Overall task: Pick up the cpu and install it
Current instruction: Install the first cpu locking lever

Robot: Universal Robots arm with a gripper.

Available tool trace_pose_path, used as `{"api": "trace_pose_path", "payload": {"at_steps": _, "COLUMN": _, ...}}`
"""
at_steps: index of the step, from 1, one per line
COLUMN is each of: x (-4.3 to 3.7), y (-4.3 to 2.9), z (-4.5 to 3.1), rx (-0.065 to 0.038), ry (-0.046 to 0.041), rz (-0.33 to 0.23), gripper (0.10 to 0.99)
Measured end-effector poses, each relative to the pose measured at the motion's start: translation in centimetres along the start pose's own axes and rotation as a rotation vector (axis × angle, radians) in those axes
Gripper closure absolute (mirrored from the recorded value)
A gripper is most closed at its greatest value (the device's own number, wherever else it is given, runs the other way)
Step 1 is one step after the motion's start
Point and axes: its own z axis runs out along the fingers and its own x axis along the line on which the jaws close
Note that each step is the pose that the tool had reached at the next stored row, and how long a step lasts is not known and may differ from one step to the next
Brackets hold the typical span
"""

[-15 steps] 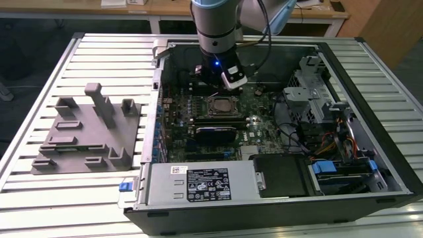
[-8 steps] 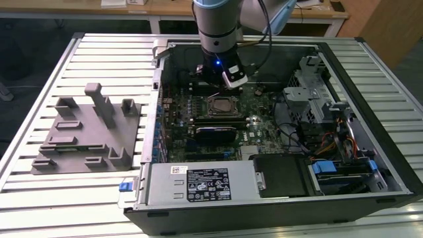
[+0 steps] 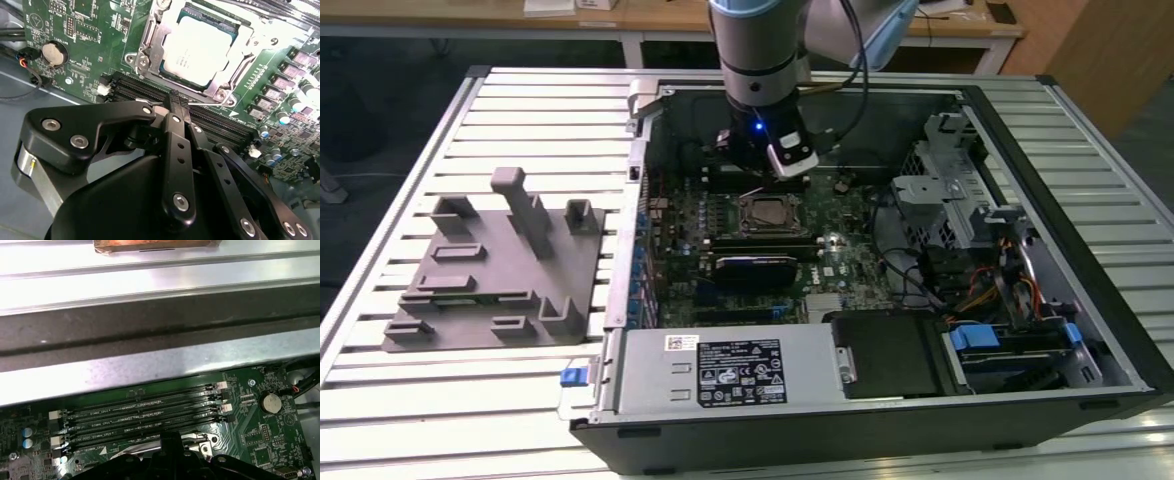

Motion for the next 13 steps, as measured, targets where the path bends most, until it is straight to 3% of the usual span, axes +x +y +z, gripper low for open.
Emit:
{"api": "trace_pose_path", "payload": {"at_steps": 9, "x": 0.06, "y": -0.09, "z": 0.44, "rx": -0.003, "ry": -0.0323, "rz": 0.017, "gripper": 0.980}}
{"api": "trace_pose_path", "payload": {"at_steps": 13, "x": 0.21, "y": -0.09, "z": 0.51, "rx": -0.003, "ry": -0.0371, "rz": 0.022, "gripper": 0.980}}
